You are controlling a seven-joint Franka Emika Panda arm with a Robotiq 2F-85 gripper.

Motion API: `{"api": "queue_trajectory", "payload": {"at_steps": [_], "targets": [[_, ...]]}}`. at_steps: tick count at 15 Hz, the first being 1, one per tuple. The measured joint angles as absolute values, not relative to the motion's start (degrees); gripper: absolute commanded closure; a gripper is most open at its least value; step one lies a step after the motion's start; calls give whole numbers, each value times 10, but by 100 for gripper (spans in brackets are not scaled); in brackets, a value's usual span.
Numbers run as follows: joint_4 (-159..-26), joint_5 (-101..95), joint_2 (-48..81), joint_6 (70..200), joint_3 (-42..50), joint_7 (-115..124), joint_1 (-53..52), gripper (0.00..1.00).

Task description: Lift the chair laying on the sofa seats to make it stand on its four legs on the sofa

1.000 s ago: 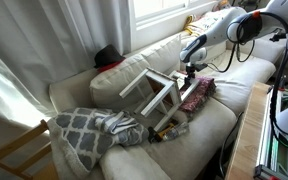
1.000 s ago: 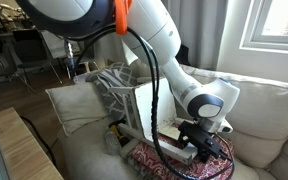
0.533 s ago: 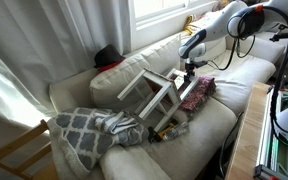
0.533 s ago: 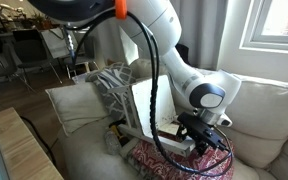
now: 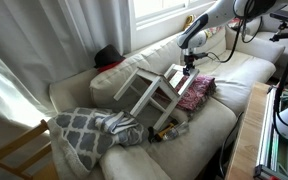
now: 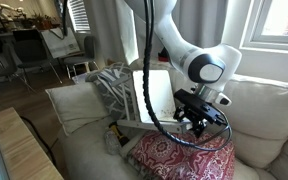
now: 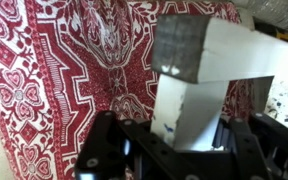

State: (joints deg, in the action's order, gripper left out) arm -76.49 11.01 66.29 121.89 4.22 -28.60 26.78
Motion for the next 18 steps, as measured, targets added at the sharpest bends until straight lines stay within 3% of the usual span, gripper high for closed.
{"api": "queue_trajectory", "payload": {"at_steps": [18], "targets": [[-1132, 25, 391, 1485, 44, -255, 251, 100]]}}
